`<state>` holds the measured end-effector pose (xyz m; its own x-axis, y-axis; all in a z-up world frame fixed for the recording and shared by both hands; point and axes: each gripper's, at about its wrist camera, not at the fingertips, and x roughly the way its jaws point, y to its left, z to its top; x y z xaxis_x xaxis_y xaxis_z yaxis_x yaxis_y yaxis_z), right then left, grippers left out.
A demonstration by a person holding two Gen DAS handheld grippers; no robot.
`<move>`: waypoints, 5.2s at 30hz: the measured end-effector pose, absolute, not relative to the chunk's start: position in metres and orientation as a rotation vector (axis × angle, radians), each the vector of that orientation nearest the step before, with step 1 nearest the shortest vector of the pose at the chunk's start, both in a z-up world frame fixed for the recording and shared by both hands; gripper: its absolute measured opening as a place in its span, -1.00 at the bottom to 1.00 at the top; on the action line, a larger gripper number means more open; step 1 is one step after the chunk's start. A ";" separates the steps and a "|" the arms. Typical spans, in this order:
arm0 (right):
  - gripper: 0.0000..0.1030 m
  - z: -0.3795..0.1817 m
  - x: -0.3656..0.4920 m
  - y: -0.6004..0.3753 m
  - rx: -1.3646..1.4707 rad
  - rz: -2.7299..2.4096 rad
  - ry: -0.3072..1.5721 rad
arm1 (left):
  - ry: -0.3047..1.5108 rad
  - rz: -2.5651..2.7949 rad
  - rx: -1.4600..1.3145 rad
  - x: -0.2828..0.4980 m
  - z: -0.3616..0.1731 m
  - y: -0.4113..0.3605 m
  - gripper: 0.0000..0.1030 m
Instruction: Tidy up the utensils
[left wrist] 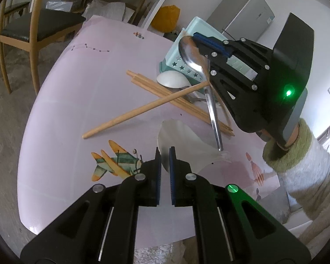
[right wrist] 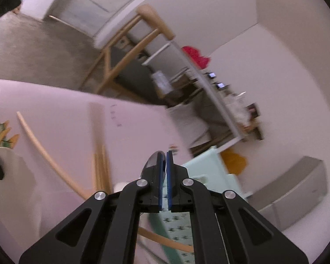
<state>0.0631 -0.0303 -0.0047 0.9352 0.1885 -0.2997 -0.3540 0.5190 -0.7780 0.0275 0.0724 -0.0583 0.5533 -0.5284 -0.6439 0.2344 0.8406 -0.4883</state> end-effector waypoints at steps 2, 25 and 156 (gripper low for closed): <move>-0.96 -0.001 0.059 -0.029 -0.973 0.270 0.132 | 0.861 -0.462 -0.361 0.025 -0.055 0.072 -0.91; -0.97 0.103 0.030 -0.085 -0.611 -0.041 -0.070 | 0.691 -0.453 -0.256 0.003 0.001 0.057 -1.00; -0.94 0.078 0.019 -0.281 0.339 0.042 0.379 | 0.644 -0.411 0.348 0.199 0.116 -0.018 -0.99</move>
<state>0.0189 -0.2814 0.0781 0.9290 0.1026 -0.3557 0.0231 0.9429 0.3324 0.1991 -0.0180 0.1160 0.7246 -0.2587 -0.6388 0.4702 0.8632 0.1839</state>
